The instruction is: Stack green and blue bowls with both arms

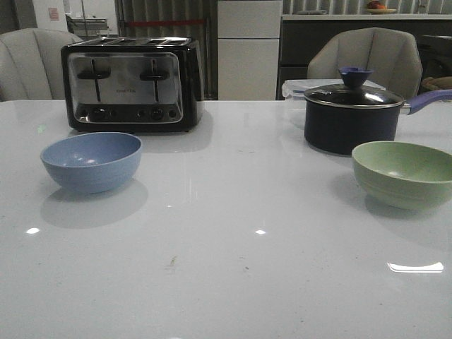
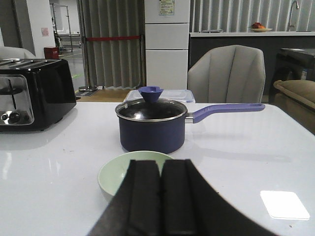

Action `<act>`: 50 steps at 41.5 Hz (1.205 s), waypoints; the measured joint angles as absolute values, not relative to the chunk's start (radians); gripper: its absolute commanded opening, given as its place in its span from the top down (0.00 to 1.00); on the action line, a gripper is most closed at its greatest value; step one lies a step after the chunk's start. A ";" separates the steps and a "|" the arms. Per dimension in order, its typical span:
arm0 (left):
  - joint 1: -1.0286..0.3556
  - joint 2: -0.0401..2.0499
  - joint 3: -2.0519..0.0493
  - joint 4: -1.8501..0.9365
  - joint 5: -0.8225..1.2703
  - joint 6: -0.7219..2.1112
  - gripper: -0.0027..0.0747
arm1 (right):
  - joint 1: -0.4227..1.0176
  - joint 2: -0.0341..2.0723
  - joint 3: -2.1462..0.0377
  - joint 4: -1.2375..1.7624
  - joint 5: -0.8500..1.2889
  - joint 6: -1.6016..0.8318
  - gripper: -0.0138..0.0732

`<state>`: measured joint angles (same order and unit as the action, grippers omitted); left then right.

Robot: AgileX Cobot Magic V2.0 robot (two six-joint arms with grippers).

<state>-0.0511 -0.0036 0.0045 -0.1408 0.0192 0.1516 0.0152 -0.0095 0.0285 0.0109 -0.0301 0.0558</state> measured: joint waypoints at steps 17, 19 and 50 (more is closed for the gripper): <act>-0.051 -0.004 0.005 -0.141 0.019 0.152 0.85 | 0.015 -0.010 0.029 0.011 -0.030 0.056 0.78; -0.051 -0.004 0.005 -0.141 0.019 0.152 0.85 | 0.015 -0.010 0.029 0.011 -0.030 0.056 0.78; -0.051 -0.004 -0.170 -0.141 0.012 0.152 0.85 | 0.015 -0.010 -0.188 0.011 0.143 0.056 0.78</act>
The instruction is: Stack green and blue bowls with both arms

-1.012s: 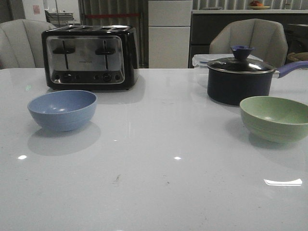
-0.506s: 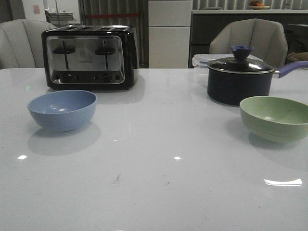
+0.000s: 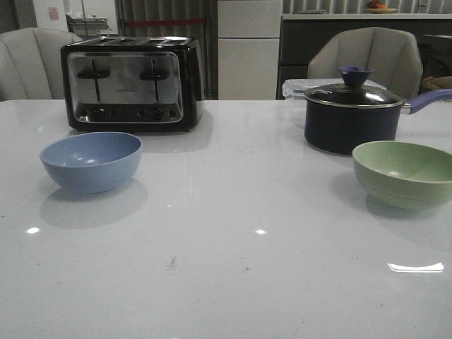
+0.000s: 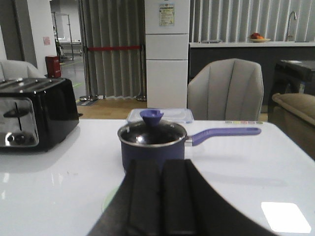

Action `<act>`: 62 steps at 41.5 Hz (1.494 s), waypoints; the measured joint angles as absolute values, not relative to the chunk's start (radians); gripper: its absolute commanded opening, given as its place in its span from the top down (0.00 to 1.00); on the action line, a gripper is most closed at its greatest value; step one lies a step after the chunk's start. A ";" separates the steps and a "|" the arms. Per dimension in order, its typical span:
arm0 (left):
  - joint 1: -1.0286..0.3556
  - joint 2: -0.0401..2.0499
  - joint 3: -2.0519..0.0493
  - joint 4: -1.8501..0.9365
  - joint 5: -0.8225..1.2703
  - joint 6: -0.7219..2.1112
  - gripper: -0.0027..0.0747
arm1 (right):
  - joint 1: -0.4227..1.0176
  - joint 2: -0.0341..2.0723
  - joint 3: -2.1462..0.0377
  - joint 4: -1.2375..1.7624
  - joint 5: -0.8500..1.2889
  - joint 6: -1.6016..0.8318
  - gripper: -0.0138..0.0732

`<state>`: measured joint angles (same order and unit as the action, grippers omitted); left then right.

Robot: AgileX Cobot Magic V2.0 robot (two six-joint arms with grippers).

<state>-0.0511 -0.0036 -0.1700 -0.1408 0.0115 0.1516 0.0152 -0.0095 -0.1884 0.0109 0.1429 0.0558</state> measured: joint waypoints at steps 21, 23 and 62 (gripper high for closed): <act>-0.051 0.338 -0.606 -0.141 0.475 0.152 0.85 | 0.015 0.342 -0.613 0.011 0.605 0.056 0.78; -0.051 0.372 -0.606 -0.141 0.501 0.152 0.85 | 0.015 0.389 -0.613 0.011 0.637 0.056 0.78; -0.051 0.651 -0.600 -0.141 0.584 0.152 0.21 | -0.004 0.985 -0.668 0.011 0.683 0.056 0.18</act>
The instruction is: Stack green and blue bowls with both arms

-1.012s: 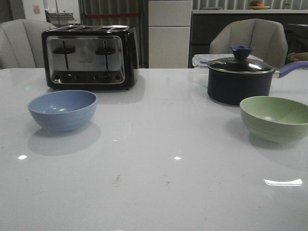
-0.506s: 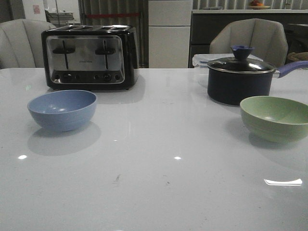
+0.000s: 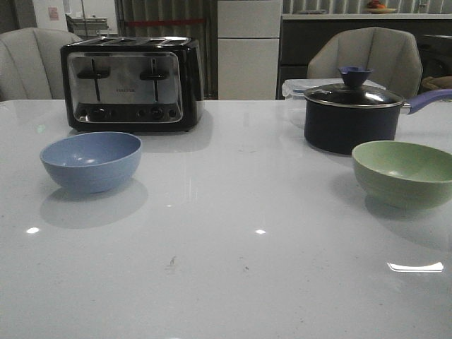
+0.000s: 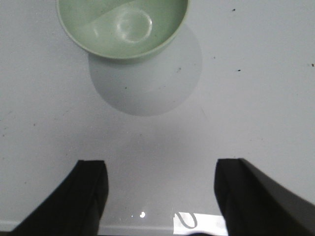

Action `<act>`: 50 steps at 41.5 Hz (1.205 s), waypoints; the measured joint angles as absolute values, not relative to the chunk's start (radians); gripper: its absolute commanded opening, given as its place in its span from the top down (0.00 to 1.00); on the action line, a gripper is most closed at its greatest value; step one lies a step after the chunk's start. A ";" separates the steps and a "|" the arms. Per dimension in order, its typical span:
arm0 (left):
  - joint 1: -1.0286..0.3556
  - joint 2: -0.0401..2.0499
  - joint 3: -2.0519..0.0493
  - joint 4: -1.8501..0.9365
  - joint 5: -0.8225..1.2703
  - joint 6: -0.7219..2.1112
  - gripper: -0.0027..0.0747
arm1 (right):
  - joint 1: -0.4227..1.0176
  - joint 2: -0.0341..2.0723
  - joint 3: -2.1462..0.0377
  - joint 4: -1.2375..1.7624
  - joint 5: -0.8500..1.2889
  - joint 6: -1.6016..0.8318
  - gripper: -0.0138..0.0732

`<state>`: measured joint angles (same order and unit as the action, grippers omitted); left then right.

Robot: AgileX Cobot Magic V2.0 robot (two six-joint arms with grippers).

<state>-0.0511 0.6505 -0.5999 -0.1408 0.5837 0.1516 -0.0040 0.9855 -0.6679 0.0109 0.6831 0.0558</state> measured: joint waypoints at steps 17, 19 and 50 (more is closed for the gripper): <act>-0.198 0.660 -0.600 -0.165 0.556 0.216 0.21 | -0.135 1.425 -1.005 0.166 0.717 -0.081 0.18; -0.224 0.660 -0.600 -0.165 0.548 0.222 0.21 | -0.137 1.487 -1.046 0.201 0.724 -0.113 0.18; -0.260 0.660 -0.600 -0.166 0.507 0.230 0.21 | -0.137 1.927 -1.337 0.252 0.737 -0.172 0.59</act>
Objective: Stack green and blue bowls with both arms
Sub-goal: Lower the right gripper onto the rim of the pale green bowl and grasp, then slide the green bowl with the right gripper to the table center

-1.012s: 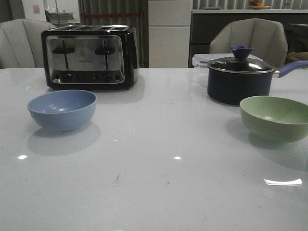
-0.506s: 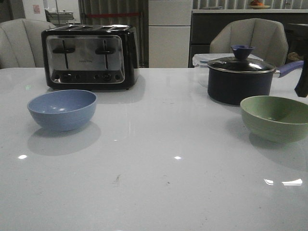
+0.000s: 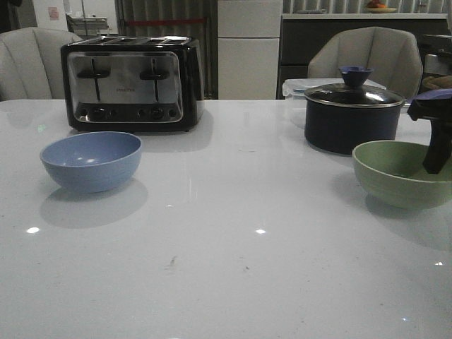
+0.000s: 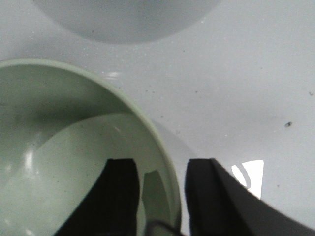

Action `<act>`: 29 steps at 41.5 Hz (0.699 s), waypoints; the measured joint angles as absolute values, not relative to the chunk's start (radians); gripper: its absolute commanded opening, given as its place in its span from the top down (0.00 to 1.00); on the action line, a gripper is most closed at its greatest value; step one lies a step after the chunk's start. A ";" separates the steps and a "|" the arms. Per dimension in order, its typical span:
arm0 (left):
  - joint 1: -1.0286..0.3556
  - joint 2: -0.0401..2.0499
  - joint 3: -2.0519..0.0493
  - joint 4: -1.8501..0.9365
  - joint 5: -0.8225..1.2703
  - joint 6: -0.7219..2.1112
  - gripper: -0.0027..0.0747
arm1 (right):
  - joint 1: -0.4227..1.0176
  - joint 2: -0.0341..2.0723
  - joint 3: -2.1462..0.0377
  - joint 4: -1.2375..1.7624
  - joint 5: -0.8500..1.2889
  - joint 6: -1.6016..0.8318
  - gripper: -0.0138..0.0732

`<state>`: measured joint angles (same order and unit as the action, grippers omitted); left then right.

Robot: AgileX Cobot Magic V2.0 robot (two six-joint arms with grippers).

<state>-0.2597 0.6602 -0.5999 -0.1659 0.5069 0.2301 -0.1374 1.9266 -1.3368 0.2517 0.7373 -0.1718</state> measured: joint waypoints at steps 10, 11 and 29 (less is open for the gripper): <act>-0.260 0.660 -0.600 -0.166 0.505 0.230 0.21 | -0.137 1.940 -1.341 0.230 0.753 -0.173 0.75; -0.260 0.660 -0.600 -0.166 0.505 0.230 0.21 | -0.137 1.938 -1.344 0.230 0.756 -0.173 0.75; -0.260 0.660 -0.600 -0.164 0.505 0.230 0.21 | 0.104 1.752 -1.351 0.216 0.798 -0.229 0.76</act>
<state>-0.2597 0.6602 -0.5999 -0.1640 0.5054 0.2301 0.1040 1.7516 -1.3512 0.2159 0.7981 -0.2288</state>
